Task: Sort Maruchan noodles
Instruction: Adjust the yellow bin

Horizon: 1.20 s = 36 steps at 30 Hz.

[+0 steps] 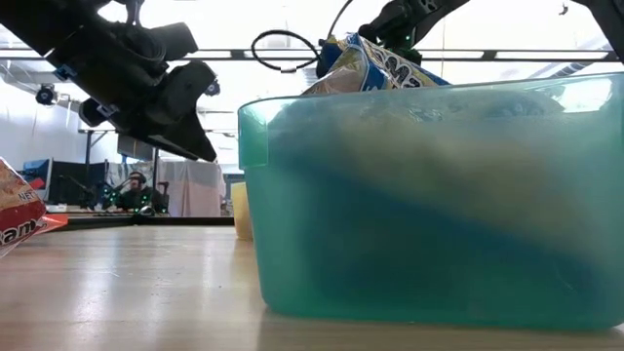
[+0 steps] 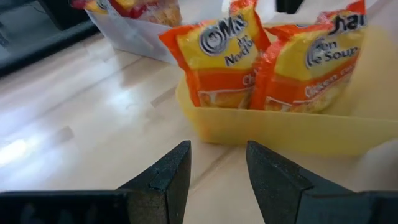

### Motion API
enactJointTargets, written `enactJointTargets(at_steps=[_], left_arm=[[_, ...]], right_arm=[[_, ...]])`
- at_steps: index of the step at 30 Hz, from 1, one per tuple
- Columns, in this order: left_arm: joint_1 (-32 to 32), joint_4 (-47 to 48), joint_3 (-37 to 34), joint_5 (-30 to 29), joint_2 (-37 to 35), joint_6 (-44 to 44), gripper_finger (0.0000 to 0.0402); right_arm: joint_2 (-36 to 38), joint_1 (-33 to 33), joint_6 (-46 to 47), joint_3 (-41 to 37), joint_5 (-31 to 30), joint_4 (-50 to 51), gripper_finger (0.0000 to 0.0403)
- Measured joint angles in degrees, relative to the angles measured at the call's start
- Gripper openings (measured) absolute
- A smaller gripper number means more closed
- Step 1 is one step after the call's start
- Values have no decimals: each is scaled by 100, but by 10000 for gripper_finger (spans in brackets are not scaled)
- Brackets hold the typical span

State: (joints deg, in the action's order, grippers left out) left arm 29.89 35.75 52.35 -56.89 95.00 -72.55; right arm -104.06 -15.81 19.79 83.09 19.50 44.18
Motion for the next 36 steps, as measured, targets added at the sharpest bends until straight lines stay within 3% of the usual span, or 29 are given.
enactJointTargets(at_steps=[6, 15, 22, 31, 36], left_arm=[[-74, -772, -222, 50, 0, -1, 139], [-469, -2832, -1046, 402, 171, 292, 139], [-732, -3305, -1278, 694, 177, 376, 139], [-1370, -4238, -1301, 1106, 252, 1708, 139], [-1526, -4296, -1308, 1107, 269, 1805, 139]], right_arm=[[-131, -10, -32, 0, 5, -131, 95], [-243, -9, -95, 0, 53, -153, 70], [-257, -9, -84, 0, 243, -45, 68], [-257, 138, -25, -1, 496, 137, 68], [-257, 223, -33, -2, 533, 421, 68]])
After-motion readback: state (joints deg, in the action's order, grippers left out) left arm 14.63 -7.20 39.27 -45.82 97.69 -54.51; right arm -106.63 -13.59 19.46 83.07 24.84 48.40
